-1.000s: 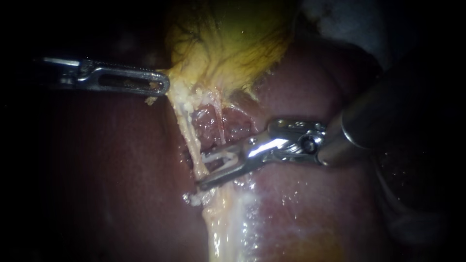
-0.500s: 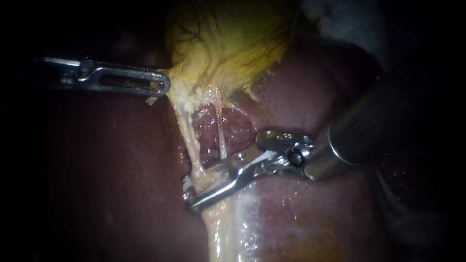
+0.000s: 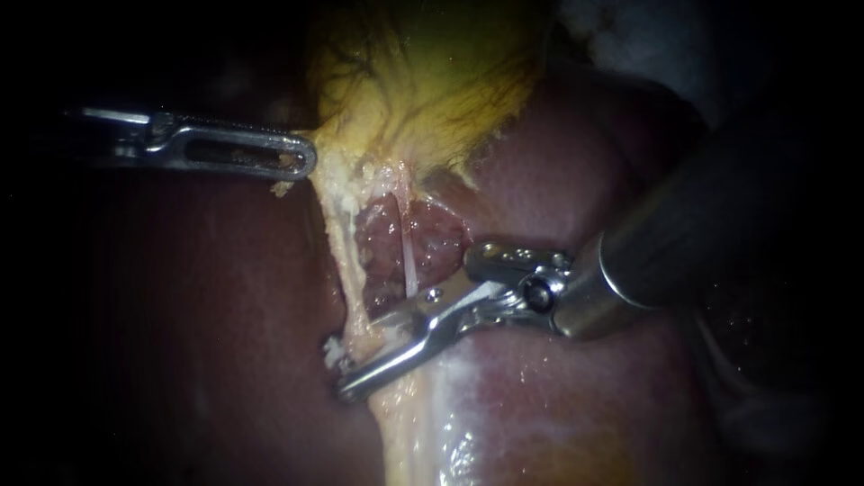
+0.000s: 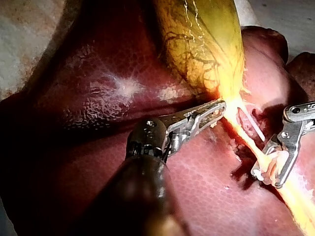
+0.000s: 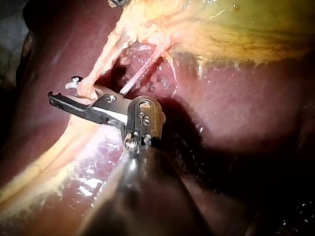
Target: Clipping second clip left tube
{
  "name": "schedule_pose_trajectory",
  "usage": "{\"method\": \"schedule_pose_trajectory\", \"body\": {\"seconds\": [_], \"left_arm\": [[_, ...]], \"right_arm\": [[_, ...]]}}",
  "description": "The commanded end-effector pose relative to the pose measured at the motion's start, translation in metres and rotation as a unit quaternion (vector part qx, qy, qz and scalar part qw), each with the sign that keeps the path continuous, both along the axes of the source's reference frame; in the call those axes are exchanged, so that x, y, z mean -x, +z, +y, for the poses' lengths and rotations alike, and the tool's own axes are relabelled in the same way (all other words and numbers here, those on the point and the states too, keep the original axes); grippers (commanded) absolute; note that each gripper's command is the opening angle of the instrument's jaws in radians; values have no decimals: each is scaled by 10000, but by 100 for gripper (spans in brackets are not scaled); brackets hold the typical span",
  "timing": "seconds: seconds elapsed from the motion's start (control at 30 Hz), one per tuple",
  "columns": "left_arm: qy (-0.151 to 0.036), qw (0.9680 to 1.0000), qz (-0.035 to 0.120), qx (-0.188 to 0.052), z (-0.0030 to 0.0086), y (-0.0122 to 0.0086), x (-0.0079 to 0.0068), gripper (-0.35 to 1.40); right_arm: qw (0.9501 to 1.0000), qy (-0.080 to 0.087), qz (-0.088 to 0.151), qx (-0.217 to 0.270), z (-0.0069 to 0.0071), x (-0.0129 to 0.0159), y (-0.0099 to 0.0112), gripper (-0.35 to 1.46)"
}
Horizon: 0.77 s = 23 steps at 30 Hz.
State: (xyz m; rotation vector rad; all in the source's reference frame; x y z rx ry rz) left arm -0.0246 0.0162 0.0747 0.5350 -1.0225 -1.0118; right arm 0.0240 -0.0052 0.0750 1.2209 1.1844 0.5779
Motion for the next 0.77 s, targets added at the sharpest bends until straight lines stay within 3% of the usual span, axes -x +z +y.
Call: {"method": "schedule_pose_trajectory", "body": {"seconds": [0.03, 0.2, 0.77], "left_arm": [[-1, 10000, 0, 0, 0, 0, 0, -35], [-1, 10000, 0, 0, 0, 0, 0, -35], [-1, 10000, -1, -1, 0, 0, 0, -35]], "right_arm": [[9999, -19, -45, -90, 0, 0, 1, -1], [9996, -46, -126, -246, 0, -1, 1, -35], [9990, -72, -195, -394, 1, 0, 8, -35]]}}
